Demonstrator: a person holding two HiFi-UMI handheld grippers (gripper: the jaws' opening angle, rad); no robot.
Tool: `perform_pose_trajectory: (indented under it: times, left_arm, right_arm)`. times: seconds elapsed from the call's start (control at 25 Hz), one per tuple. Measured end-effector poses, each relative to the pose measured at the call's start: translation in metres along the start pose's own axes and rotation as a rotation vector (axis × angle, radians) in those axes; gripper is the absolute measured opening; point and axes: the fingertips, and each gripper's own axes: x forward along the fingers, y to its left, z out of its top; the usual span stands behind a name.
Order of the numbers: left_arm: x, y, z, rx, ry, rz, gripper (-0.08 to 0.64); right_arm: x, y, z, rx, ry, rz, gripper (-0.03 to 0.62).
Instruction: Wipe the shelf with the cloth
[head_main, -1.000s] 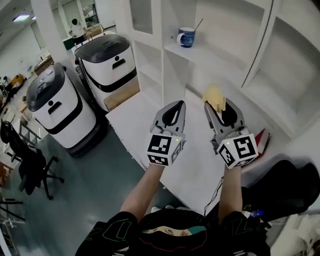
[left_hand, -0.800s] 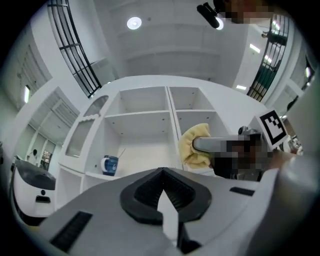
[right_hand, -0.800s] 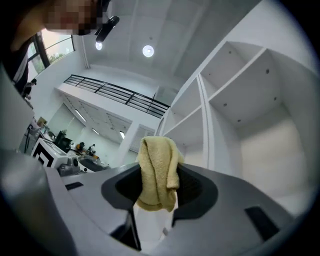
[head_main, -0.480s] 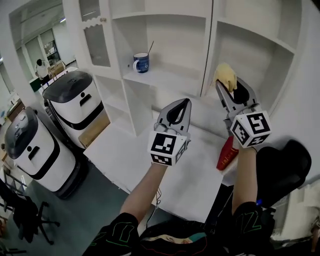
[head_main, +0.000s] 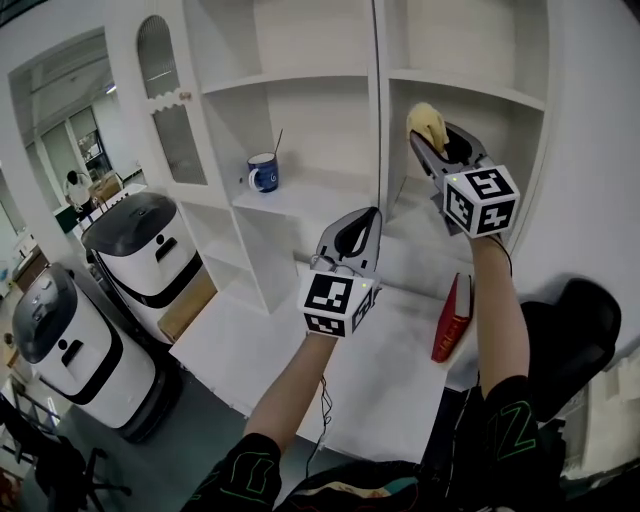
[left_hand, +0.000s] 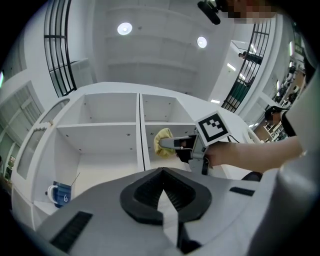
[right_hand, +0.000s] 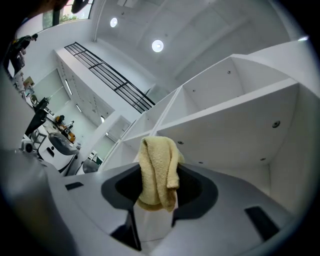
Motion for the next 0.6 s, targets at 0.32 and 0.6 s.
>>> perform_pose_trajectory:
  times: [0.32, 0.6]
  left_arm:
    - [-0.006, 0.010, 0.004, 0.021, 0.004, 0.023, -0.003]
    - [-0.014, 0.015, 0.007, 0.028, -0.002, 0.032, -0.003]
  right_arm:
    - [0.047, -0.034, -0.007, -0.113, 0.102, -0.059, 0.166]
    - [0.067, -0.031, 0.003, -0.106, 0.097, -0.024, 0.166]
